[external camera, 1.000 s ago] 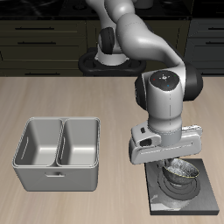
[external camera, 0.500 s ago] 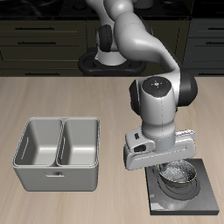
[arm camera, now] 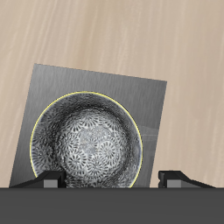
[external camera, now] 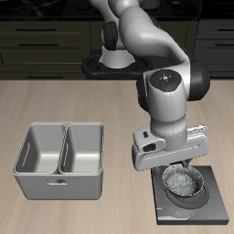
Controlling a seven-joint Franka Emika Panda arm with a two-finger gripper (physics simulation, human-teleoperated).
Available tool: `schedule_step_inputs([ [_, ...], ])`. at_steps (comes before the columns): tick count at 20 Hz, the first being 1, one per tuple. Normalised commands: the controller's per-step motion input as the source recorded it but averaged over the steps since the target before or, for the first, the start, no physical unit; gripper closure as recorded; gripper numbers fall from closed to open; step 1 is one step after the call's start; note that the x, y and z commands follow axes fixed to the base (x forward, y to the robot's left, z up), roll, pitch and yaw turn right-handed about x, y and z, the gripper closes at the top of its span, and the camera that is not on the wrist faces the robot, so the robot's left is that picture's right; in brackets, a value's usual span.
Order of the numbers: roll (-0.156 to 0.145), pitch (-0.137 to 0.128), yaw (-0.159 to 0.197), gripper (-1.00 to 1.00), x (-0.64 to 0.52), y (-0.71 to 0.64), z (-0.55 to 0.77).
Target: Place the black bowl on the flat stove and turn on the flat stove
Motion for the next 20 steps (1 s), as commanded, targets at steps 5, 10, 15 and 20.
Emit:
schedule_step_inputs([
  [5,0.002,-0.028,-0.016,-1.00,-0.24,0.00,0.24],
  [10,0.000,-0.005,-0.040,-1.00,-0.26,-0.06,0.05],
  [15,-0.053,0.038,-0.079,-1.00,-0.28,-0.10,-0.20],
  [20,-0.022,-0.002,-0.037,-1.00,-0.42,0.05,-0.04],
])
